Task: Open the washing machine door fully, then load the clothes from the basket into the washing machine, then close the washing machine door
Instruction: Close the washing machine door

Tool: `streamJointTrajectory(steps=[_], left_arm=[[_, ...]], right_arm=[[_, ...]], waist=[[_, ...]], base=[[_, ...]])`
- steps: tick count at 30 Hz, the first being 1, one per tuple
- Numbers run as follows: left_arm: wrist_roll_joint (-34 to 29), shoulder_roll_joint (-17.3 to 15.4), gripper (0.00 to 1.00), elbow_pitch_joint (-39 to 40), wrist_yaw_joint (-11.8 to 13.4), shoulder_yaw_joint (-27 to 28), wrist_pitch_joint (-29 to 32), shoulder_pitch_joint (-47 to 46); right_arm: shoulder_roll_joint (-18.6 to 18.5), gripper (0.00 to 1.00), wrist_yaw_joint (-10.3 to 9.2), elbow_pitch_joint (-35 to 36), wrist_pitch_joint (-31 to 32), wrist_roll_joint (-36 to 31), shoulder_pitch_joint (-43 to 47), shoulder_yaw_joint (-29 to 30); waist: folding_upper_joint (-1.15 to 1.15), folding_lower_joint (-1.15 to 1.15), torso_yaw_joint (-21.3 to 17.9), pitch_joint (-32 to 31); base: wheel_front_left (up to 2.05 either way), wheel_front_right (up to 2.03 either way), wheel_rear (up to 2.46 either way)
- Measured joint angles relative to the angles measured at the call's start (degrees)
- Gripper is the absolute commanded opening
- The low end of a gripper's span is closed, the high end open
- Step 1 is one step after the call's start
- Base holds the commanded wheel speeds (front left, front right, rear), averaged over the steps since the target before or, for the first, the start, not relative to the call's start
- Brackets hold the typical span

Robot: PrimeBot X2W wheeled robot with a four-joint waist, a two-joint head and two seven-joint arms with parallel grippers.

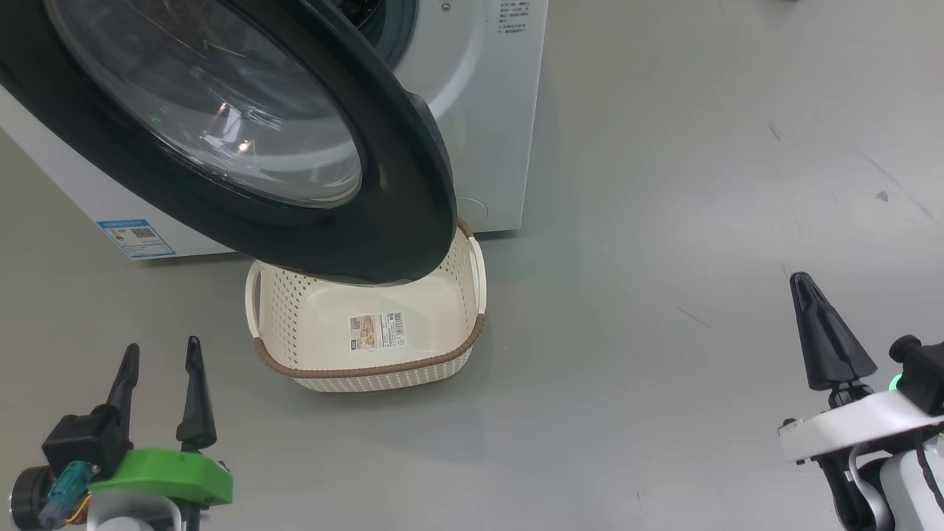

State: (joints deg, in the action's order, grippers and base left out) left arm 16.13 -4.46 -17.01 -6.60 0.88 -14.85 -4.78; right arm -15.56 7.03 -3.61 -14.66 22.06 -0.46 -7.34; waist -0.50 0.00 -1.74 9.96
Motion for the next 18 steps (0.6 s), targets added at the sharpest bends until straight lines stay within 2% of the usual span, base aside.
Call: streamJointTrajectory(steps=[11, 18], left_arm=[[-0.6, 0.9, 1.0, 0.8, -0.4, 0.1, 0.0, 0.1], [-0.9, 1.4, 1.0, 1.3, -0.5, -0.6, 0.0, 0.0]], right_arm=[[-0.1, 0.0, 0.0, 2.5, 0.0, 0.9, -10.0, -2.8], [-1.4, 0.0, 0.0, 5.0, 0.0, 1.3, -19.7, -4.2]], waist=[[0.0, 0.0, 1.6, -0.4], [0.0, 0.0, 3.4, -0.2]], base=[[0.0, 0.0, 0.0], [0.0, 0.0, 0.0]])
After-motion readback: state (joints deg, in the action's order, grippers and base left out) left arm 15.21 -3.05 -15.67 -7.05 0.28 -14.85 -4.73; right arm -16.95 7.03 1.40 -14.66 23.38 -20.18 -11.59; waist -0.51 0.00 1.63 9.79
